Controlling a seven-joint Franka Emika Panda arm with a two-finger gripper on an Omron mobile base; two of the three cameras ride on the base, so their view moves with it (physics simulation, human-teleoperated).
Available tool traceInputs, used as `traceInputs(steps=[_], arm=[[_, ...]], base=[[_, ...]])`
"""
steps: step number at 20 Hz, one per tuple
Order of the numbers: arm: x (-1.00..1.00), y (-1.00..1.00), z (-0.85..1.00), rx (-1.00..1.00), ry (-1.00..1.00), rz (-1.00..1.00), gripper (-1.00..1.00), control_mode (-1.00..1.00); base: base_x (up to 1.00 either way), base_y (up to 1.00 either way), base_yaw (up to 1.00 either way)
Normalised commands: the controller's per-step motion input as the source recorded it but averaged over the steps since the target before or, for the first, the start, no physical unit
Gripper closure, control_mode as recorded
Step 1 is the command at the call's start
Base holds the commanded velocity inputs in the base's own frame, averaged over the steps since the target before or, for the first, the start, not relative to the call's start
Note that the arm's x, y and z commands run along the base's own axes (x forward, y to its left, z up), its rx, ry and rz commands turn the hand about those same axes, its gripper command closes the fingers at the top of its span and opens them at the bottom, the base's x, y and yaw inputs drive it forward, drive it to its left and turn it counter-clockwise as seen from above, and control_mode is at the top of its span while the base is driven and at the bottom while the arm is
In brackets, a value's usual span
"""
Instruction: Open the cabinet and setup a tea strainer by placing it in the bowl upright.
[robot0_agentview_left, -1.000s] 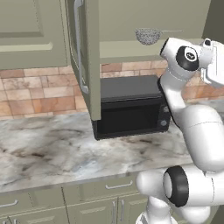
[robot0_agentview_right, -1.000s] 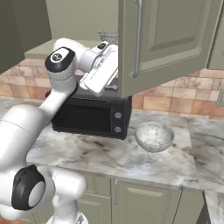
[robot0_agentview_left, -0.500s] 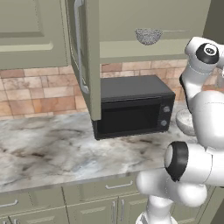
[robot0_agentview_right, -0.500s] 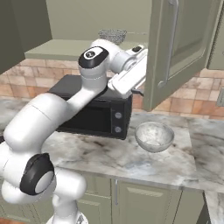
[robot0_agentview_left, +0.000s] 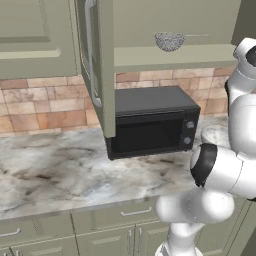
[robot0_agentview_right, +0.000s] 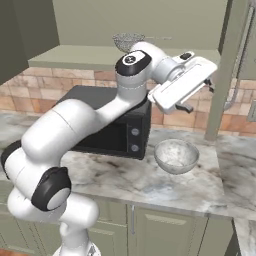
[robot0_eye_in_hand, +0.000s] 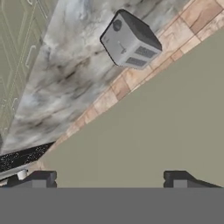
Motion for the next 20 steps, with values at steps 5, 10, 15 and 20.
traceInputs(steps=[5,10,15,20], arm=[[-0.19,-0.24,0.0,0.0,-0.01,0.01,-1.0,-1.0],[-0.32,0.5,-0.01,0.0,-0.11,0.08,-1.0,-1.0],[-0.06,0.98,-0.18,0.01,-0.24,0.13,-1.0,-1.0],[0.05,0.93,-0.3,0.23,-0.2,0.18,-1.0,-1.0]], base=[[0.0,0.0,0.0],[0.0,0.0,0.0],[0.0,0.0,0.0],[0.0,0.0,0.0]])
